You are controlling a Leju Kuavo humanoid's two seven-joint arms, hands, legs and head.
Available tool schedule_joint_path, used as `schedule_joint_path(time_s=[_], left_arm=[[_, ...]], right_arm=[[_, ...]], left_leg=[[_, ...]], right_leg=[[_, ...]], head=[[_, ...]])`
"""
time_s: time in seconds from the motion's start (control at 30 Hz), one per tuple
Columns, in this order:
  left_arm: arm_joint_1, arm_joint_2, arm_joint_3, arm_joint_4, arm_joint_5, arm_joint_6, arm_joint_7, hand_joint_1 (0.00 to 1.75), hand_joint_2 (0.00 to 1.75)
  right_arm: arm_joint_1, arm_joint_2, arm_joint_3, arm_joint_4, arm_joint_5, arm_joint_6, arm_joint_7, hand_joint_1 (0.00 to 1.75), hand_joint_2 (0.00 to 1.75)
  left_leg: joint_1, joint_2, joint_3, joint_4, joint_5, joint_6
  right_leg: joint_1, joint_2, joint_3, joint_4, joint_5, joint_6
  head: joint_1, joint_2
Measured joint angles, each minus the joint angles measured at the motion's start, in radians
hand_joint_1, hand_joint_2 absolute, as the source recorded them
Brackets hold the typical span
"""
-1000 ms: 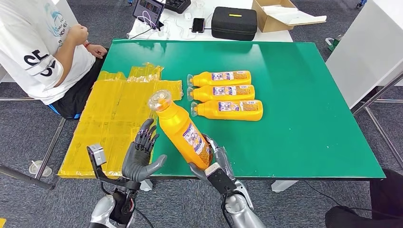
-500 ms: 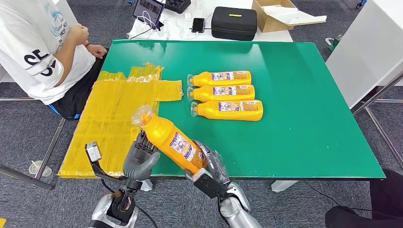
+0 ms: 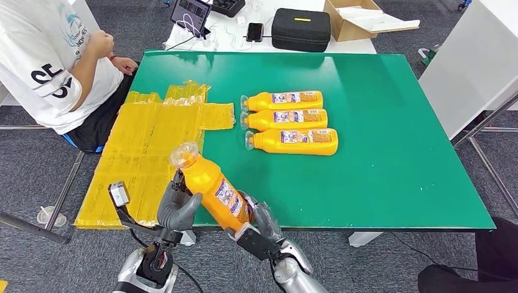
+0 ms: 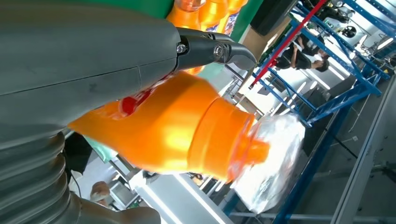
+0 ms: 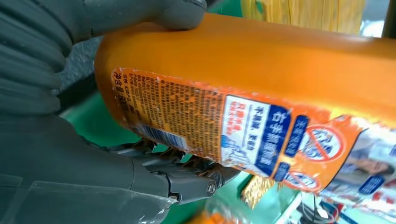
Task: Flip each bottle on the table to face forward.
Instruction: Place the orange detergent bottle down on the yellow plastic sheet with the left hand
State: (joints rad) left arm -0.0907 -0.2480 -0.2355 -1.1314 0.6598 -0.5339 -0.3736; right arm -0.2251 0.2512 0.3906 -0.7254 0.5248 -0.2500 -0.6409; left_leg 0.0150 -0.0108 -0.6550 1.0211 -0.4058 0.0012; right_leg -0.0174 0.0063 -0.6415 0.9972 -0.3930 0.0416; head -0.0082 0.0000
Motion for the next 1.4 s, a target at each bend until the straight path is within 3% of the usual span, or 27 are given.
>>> schedule_joint_path(time_s=[0.73, 1.03, 1.07, 1.17, 1.2, 1.4], left_arm=[[-0.036, 0.001, -0.04, 0.017, -0.483, 0.289, -0.151, 0.0, 1.75], [-0.042, 0.006, -0.037, 0.046, -0.439, 0.149, -0.143, 0.0, 1.75], [-0.043, 0.008, -0.036, 0.049, -0.434, 0.143, -0.142, 0.14, 1.75], [-0.046, 0.009, -0.033, 0.059, -0.422, 0.129, -0.14, 1.45, 1.75], [-0.047, 0.009, -0.032, 0.062, -0.412, 0.119, -0.138, 1.75, 1.75], [-0.048, 0.018, -0.018, 0.081, -0.249, -0.027, -0.078, 1.75, 1.75]], right_arm=[[-0.008, 0.026, 0.045, 0.02, -0.047, 0.014, 0.009, 1.75, 1.75], [-0.009, 0.025, 0.046, 0.014, -0.06, 0.022, 0.003, 1.75, 1.75], [-0.009, 0.025, 0.046, 0.014, -0.059, 0.023, 0.003, 1.75, 1.75], [-0.009, 0.025, 0.047, 0.014, -0.058, 0.023, 0.003, 1.75, 1.75], [-0.009, 0.025, 0.047, 0.014, -0.057, 0.022, 0.002, 1.75, 1.75], [-0.01, 0.025, 0.048, 0.017, -0.046, 0.009, -0.005, 1.75, 1.75]], left_leg=[[0.0, 0.0, 0.0, 0.0, 0.0, 0.0], [0.0, 0.0, 0.0, 0.0, 0.0, 0.0], [0.0, 0.0, 0.0, 0.0, 0.0, 0.0], [0.0, 0.0, 0.0, 0.0, 0.0, 0.0], [0.0, 0.0, 0.0, 0.0, 0.0, 0.0], [0.0, 0.0, 0.0, 0.0, 0.0, 0.0]], right_leg=[[0.0, 0.0, 0.0, 0.0, 0.0, 0.0], [0.0, 0.0, 0.0, 0.0, 0.0, 0.0], [0.0, 0.0, 0.0, 0.0, 0.0, 0.0], [0.0, 0.0, 0.0, 0.0, 0.0, 0.0], [0.0, 0.0, 0.0, 0.0, 0.0, 0.0], [0.0, 0.0, 0.0, 0.0, 0.0, 0.0]], head=[[0.0, 0.0], [0.0, 0.0], [0.0, 0.0], [0.0, 0.0], [0.0, 0.0], [0.0, 0.0]])
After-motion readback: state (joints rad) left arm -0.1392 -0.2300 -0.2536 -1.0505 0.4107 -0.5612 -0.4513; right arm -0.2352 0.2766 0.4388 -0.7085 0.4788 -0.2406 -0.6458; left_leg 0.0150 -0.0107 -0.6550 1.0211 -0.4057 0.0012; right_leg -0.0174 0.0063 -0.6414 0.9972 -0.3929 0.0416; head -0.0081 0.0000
